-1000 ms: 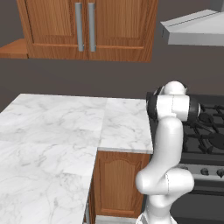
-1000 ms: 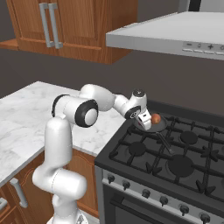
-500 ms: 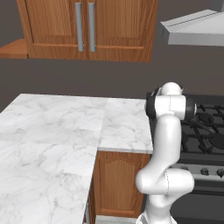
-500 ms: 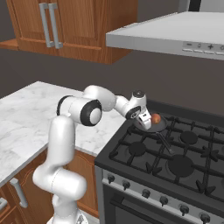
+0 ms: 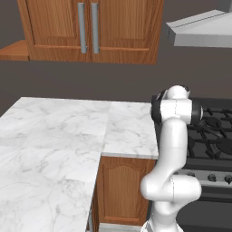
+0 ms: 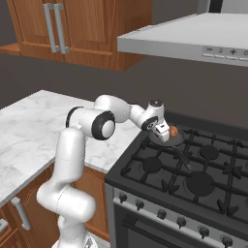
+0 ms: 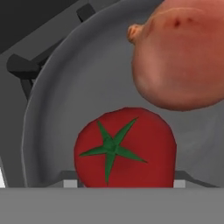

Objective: Place the pan on the rear left burner on the stove. Then place the tomato and the onion in the pan and turn on the rear left burner.

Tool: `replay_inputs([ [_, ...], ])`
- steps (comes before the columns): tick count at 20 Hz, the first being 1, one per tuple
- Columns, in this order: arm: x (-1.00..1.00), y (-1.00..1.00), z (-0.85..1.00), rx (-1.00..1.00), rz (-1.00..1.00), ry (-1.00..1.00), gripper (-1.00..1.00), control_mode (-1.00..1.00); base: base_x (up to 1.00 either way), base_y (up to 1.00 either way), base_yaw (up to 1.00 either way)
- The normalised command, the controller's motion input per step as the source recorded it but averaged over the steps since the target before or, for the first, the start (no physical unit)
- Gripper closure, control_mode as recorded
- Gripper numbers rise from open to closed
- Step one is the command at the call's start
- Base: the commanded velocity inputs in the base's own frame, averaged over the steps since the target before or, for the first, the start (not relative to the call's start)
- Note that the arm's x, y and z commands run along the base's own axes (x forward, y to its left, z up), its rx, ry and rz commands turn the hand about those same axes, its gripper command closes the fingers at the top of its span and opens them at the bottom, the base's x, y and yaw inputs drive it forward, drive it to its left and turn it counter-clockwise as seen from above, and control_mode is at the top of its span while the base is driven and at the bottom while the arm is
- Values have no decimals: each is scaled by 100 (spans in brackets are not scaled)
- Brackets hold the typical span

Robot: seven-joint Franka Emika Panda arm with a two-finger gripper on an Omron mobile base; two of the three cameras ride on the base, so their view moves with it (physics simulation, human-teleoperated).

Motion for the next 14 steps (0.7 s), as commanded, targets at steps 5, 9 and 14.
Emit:
replay_inputs([
  [5,-15,-12,0,0,0,-3,-100,-100,0,0,0],
  [9,-24,-10,16,0,0,-6,-100,-100,0,0,0],
  [14,-13,-1,32,0,0,0,-100,-100,0,0,0],
])
